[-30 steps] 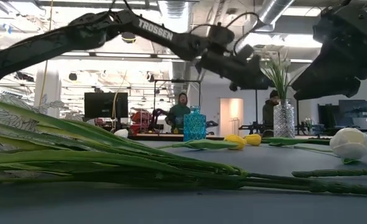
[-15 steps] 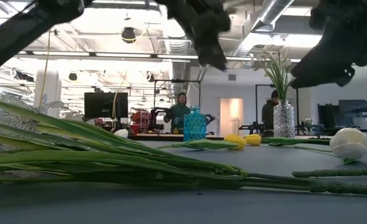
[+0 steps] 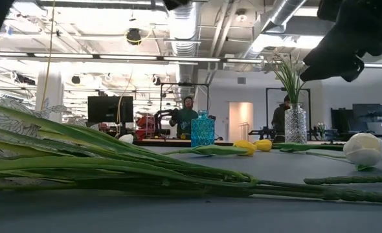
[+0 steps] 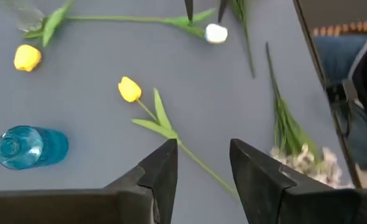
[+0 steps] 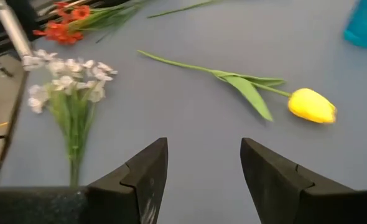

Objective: Sort flowers into vase by color
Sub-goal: Put the white flowers into the transparent vase

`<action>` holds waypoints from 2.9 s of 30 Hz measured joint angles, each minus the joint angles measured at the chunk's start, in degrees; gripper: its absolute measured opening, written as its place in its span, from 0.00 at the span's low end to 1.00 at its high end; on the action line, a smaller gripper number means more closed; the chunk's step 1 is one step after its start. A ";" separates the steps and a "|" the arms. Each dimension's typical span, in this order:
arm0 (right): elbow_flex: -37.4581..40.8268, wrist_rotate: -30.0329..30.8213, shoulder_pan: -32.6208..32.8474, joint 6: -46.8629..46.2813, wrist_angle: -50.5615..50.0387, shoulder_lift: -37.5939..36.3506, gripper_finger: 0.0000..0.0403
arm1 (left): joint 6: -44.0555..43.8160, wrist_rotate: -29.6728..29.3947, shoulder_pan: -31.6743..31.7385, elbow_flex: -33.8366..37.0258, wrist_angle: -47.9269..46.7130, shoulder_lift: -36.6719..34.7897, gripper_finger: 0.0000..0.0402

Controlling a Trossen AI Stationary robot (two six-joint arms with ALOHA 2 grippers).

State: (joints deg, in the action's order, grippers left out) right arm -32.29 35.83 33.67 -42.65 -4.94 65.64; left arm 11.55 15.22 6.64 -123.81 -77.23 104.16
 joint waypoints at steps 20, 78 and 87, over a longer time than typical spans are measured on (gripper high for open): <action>-7.79 -16.36 3.52 18.54 20.07 16.19 0.56 | -24.18 -19.54 -25.99 70.91 67.08 -32.98 0.28; -15.19 -9.95 4.97 24.97 7.67 23.59 0.05 | -14.23 -40.05 -29.21 77.81 90.55 -21.43 0.28; 6.56 -19.61 5.66 42.04 52.33 8.20 0.05 | -13.44 -42.53 -25.31 77.81 91.87 -22.35 0.28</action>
State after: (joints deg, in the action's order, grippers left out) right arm -25.74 16.22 39.33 -0.62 47.39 73.84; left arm -1.89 -27.31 -18.67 -46.00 14.64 81.82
